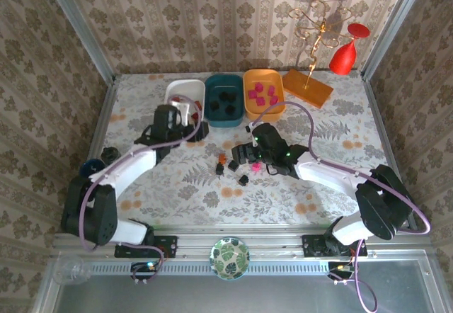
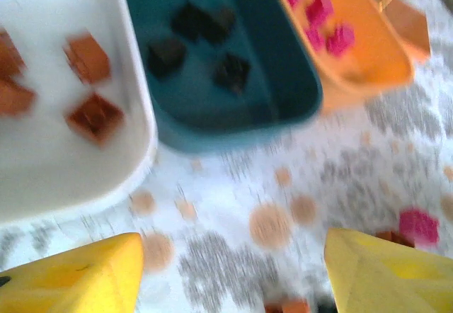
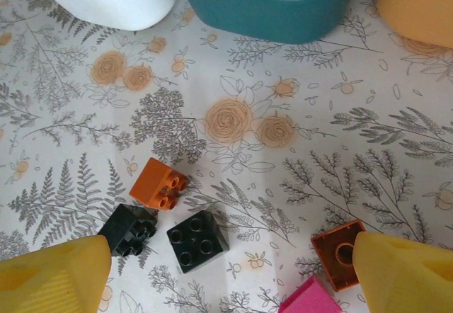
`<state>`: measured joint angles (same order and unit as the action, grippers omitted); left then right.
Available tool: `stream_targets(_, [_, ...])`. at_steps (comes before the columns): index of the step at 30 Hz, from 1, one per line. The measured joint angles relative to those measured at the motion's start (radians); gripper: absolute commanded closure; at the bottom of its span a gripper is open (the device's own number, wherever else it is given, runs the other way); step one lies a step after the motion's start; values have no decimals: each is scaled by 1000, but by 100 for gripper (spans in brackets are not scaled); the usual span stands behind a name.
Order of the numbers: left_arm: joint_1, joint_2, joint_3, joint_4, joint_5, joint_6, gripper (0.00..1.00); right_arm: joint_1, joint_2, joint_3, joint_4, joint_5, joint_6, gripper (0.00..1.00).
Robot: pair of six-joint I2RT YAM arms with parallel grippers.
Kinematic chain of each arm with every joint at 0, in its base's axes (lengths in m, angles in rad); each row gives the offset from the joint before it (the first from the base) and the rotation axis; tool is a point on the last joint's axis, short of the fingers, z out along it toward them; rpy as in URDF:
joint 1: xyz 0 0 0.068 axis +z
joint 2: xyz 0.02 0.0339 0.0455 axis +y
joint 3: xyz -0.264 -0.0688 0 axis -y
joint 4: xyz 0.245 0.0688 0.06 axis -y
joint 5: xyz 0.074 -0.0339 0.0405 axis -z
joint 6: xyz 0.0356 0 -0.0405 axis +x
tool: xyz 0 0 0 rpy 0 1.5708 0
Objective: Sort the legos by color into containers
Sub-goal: Pick up the lego from the center of the table.
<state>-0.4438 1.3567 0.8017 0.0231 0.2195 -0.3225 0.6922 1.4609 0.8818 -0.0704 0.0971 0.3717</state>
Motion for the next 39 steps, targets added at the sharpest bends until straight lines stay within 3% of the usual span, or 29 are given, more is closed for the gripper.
stream_targets(6, [-203,-103,-186,-35,-58,-10,31,-1,-77,-79,-8,13,-48,9])
stream_targets(11, [-280,-63,-227,-40,-100,-20,34,-1,-230,-208,31,-53,-145,8])
stream_targets(20, [-354,86,-210,-7,-117,-23,40,-12,-398,-336,74,-76,-199,7])
stream_targets(39, [-367,243,-87,25,-243,-21,68,-16,-410,-353,90,-79,-201,7])
